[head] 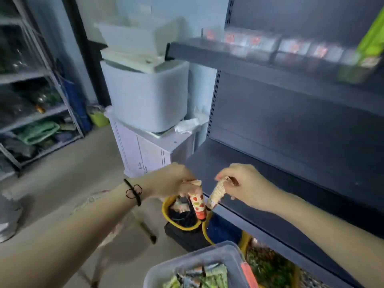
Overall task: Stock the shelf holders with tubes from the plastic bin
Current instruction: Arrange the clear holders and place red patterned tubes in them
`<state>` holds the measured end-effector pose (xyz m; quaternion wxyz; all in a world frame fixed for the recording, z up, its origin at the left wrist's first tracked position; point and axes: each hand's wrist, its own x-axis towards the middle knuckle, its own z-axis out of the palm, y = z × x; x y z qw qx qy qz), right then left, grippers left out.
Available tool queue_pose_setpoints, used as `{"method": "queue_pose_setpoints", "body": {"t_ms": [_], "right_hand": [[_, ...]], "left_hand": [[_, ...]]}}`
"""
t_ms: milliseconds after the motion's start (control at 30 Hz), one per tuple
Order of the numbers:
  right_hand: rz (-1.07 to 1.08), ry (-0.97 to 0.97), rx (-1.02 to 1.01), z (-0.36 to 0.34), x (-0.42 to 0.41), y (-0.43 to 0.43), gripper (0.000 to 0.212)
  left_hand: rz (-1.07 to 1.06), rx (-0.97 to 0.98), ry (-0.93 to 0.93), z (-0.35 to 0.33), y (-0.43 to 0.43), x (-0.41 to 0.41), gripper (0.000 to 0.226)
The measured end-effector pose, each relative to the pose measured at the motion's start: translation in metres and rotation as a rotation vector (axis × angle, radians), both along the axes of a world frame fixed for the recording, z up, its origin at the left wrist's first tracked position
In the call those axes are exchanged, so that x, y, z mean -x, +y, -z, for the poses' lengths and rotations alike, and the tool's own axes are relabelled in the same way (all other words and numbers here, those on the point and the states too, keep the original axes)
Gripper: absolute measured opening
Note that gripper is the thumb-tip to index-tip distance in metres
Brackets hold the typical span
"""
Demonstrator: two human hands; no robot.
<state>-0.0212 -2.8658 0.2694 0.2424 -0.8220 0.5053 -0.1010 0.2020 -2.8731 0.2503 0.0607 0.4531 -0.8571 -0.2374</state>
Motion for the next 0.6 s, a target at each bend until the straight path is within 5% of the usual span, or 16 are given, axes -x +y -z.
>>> {"method": "queue_pose_setpoints", "body": {"t_ms": [133, 300, 433, 600], "right_hand": [[0.006, -0.019, 0.123, -0.114, 0.010, 0.004, 0.012], [0.099, -0.026, 0.263, -0.228, 0.034, 0.006, 0.019], [0.156, -0.017, 0.334, -0.297, 0.063, 0.007, 0.007], [0.191, 0.023, 0.379, -0.356, 0.100, -0.003, 0.020]], "left_hand": [[0.020, 0.119, 0.055, -0.113, -0.011, 0.003, 0.038], [0.051, 0.274, 0.070, -0.222, -0.020, 0.029, 0.043], [0.097, 0.332, 0.123, -0.287, -0.031, 0.060, 0.038], [0.090, 0.409, 0.093, -0.338, -0.061, 0.107, 0.038]]}}
